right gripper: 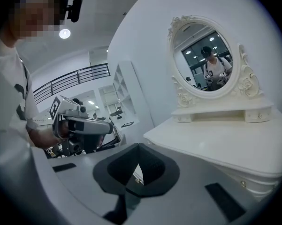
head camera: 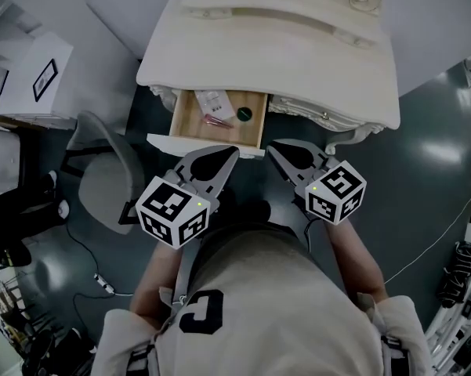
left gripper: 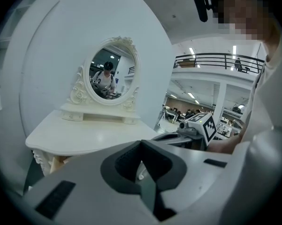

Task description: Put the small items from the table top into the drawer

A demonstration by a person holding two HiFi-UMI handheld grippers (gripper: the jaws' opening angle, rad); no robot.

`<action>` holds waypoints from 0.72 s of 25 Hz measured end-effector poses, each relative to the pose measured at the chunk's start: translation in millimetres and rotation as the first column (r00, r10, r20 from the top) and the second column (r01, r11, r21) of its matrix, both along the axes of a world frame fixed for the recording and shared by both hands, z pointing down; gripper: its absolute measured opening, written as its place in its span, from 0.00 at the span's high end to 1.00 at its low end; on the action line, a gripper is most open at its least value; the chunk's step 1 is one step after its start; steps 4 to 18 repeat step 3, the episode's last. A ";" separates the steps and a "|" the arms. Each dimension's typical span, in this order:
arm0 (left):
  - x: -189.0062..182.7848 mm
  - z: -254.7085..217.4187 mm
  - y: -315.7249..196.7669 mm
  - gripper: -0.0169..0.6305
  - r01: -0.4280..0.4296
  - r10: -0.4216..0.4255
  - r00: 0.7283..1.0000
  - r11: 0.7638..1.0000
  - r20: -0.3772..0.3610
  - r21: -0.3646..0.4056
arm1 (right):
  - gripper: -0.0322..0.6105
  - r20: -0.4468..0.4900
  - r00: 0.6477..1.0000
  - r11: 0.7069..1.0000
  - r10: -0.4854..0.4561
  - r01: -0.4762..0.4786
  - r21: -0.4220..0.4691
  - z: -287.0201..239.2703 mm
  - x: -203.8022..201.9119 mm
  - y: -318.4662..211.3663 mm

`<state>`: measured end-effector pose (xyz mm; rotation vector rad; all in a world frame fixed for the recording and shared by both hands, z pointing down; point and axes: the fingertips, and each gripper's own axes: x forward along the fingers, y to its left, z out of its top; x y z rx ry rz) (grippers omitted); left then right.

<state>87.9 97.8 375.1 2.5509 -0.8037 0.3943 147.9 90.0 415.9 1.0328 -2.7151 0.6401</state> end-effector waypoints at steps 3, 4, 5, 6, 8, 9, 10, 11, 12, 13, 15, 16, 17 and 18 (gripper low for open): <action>-10.7 -4.8 -10.1 0.89 -0.005 0.005 1.000 1.000 -0.008 0.016 | 0.91 0.003 1.000 1.000 -0.006 0.006 0.011 -5.1 -14.1 -5.8; -10.7 -4.8 -10.1 0.89 -0.005 0.005 1.000 1.000 -0.008 0.016 | 0.91 0.003 1.000 1.000 -0.006 0.006 0.011 -5.1 -14.1 -5.8; -10.7 -4.8 -10.1 0.89 -0.005 0.005 1.000 1.000 -0.008 0.016 | 0.91 0.003 1.000 1.000 -0.006 0.006 0.011 -5.1 -14.1 -5.8; -10.7 -4.8 -10.1 0.89 -0.005 0.005 1.000 1.000 -0.008 0.016 | 0.91 0.003 1.000 1.000 -0.006 0.006 0.011 -5.1 -14.1 -5.8; -10.7 -4.8 -10.1 0.89 -0.005 0.005 1.000 1.000 -0.008 0.016 | 0.91 0.003 1.000 1.000 -0.006 0.006 0.011 -5.1 -14.1 -5.8; -10.7 -4.8 -10.1 0.89 -0.005 0.005 1.000 1.000 -0.008 0.016 | 0.91 0.003 1.000 1.000 -0.006 0.006 0.011 -5.1 -14.1 -5.8; -10.7 -4.8 -10.1 0.89 -0.005 0.005 1.000 1.000 -0.008 0.016 | 0.91 0.003 1.000 1.000 -0.006 0.006 0.011 -5.1 -14.1 -5.8; -10.7 -4.8 -10.1 0.89 -0.005 0.005 1.000 1.000 -0.008 0.016 | 0.91 0.003 1.000 1.000 -0.006 0.006 0.011 -5.1 -14.1 -5.8; -10.7 -4.8 -10.1 0.89 -0.005 0.005 1.000 1.000 -0.008 0.016 | 0.91 0.003 1.000 1.000 -0.006 0.006 0.011 -5.1 -14.1 -5.8; -10.7 -4.8 -10.1 0.89 -0.005 0.005 1.000 1.000 -0.008 0.016 | 0.91 0.003 1.000 1.000 -0.006 0.006 0.011 -5.1 -14.1 -5.8; -10.7 -4.8 -10.1 0.89 -0.005 0.005 1.000 1.000 -0.008 0.016 | 0.91 0.003 1.000 1.000 -0.006 0.006 0.011 -5.1 -14.1 -5.8; -10.7 -4.8 -10.1 0.89 -0.005 0.005 1.000 1.000 -0.008 0.016 | 0.91 0.003 1.000 1.000 -0.006 0.006 0.011 -5.1 -14.1 -5.8; -10.7 -4.8 -10.1 0.89 -0.005 0.005 1.000 1.000 -0.008 0.016 | 0.91 0.003 1.000 1.000 -0.006 0.006 0.011 -5.1 -14.1 -5.8; -10.7 -4.8 -10.1 0.89 -0.005 0.005 1.000 1.000 -0.008 0.016 | 0.91 0.003 1.000 1.000 -0.006 0.006 0.011 -5.1 -14.1 -5.8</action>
